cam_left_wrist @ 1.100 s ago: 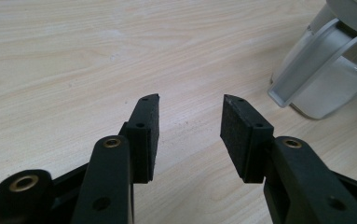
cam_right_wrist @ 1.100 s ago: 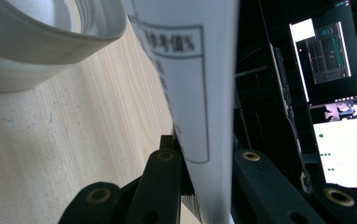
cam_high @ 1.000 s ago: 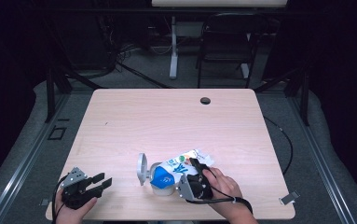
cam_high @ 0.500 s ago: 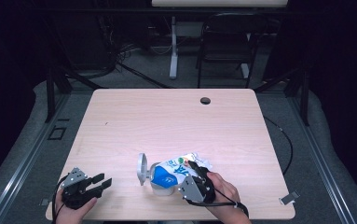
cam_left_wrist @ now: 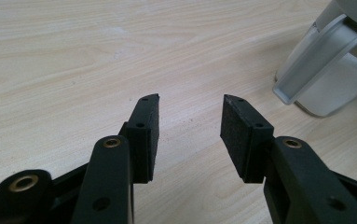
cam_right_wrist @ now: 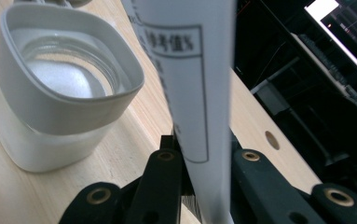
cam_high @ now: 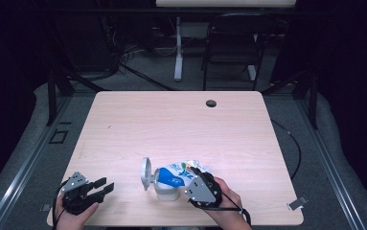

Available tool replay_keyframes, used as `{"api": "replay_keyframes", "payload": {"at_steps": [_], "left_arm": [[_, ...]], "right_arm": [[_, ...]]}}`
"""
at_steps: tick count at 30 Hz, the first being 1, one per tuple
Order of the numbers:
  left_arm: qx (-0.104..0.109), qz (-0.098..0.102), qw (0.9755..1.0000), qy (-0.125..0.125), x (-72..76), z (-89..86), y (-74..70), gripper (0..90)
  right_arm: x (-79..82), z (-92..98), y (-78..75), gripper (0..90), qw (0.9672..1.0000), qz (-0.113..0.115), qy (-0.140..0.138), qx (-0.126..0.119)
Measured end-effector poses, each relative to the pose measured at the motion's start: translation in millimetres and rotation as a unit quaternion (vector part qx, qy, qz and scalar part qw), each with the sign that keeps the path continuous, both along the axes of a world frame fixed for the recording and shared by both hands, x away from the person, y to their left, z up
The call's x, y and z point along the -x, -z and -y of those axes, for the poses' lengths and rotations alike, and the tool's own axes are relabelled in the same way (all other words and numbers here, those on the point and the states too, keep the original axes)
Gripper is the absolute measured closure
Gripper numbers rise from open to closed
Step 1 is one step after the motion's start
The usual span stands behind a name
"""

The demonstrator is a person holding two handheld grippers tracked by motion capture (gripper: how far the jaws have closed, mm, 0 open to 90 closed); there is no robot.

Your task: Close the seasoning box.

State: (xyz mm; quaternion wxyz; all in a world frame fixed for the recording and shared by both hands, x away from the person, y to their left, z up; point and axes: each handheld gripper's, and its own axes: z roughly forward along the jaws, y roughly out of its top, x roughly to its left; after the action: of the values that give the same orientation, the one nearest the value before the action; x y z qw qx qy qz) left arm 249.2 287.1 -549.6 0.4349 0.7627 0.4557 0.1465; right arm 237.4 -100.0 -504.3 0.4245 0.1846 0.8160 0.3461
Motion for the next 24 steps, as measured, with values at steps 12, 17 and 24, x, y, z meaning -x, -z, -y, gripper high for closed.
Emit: {"api": "replay_keyframes", "payload": {"at_steps": [12, 17, 24], "left_arm": [[0.001, 0.002, 1.0000, -0.001, 0.9, -2.4, -1.4, 57.7], [0.003, 0.001, 1.0000, -0.004, 0.7, -3.9, -1.2, 57.7], [0.003, 0.001, 1.0000, -0.007, 0.6, -4.8, 0.2, 57.7]], "right_arm": [[-4.4, 5.0, -1.5, 85.4, 0.9959, -0.038, 0.004, -0.082], [-10.5, 10.3, -1.7, 85.4, 0.9889, -0.063, 0.003, -0.134], [-17.9, 18.2, -0.8, 85.5, 0.9794, -0.085, 0.004, -0.183]]}}
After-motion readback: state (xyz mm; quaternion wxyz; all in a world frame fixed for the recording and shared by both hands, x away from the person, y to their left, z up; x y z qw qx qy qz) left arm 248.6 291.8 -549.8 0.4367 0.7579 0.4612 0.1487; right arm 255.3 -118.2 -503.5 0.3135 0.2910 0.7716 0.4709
